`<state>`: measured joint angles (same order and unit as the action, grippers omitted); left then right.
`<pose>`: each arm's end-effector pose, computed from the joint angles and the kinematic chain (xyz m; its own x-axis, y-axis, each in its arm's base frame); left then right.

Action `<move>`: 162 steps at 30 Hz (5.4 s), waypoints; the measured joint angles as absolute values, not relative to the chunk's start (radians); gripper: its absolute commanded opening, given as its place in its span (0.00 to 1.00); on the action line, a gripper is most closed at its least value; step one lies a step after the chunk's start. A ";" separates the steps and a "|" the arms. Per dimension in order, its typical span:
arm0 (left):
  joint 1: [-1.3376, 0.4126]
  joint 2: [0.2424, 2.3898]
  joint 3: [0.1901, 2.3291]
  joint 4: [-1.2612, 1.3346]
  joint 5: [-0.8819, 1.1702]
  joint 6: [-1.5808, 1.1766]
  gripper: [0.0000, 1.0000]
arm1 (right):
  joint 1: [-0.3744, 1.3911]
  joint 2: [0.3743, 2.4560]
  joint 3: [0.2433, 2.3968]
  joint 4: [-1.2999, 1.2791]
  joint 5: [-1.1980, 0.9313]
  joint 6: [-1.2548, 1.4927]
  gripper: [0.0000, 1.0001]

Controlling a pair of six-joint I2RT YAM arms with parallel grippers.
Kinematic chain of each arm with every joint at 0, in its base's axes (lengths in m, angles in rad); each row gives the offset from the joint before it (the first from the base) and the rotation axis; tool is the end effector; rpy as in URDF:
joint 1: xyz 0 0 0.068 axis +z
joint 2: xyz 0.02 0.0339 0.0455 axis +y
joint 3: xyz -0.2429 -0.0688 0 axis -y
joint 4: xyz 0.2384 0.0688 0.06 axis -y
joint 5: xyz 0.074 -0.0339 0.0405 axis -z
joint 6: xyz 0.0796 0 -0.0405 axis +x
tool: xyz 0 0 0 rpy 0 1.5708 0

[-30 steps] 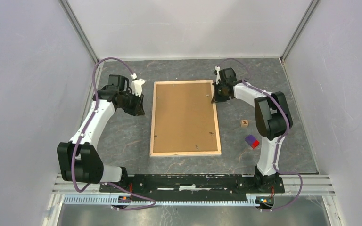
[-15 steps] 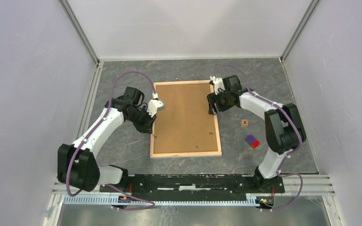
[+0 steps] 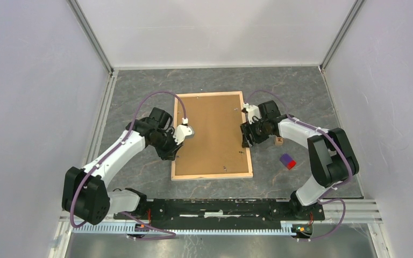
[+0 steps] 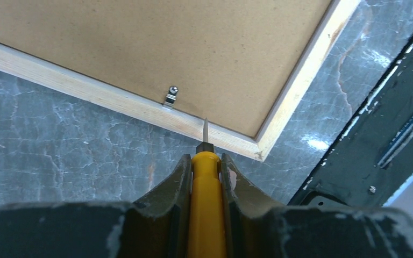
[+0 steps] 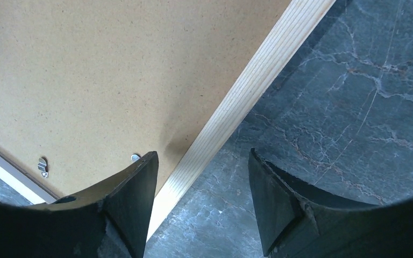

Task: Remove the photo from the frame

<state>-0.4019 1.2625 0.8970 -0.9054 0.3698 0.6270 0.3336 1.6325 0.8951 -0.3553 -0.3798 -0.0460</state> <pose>0.2043 -0.1181 0.1742 -0.4404 0.7816 -0.4418 0.8908 0.4418 -0.1063 0.2926 0.1326 0.1087 -0.8166 -0.3282 -0.4747 -0.5034 0.8074 0.3077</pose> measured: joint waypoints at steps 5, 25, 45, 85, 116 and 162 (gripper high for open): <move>-0.419 1.262 0.891 -0.876 0.335 0.629 0.02 | 0.334 1.631 0.885 -0.346 -0.381 -0.046 0.62; -0.472 1.269 0.887 -0.831 0.244 0.672 0.02 | 0.335 1.721 0.982 -0.362 -0.329 0.053 0.37; -0.473 1.336 0.918 -0.767 0.199 0.675 0.02 | 0.340 1.737 1.003 -0.387 -0.330 0.073 0.00; -0.423 1.274 0.958 -0.827 0.091 -0.101 0.02 | 0.342 1.713 0.965 -0.342 -0.319 0.127 0.00; -0.421 1.381 0.942 -0.741 0.047 -0.238 0.02 | 0.342 1.694 0.933 -0.301 -0.317 0.140 0.00; -0.422 1.381 0.929 -0.688 0.145 -0.200 0.02 | 0.342 1.694 0.932 -0.299 -0.316 0.150 0.00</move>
<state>-0.4225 1.3811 0.9295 -0.6884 0.1452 -0.2005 0.3424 1.6943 0.9321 -0.2989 -0.3164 0.1501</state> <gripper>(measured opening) 0.265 0.273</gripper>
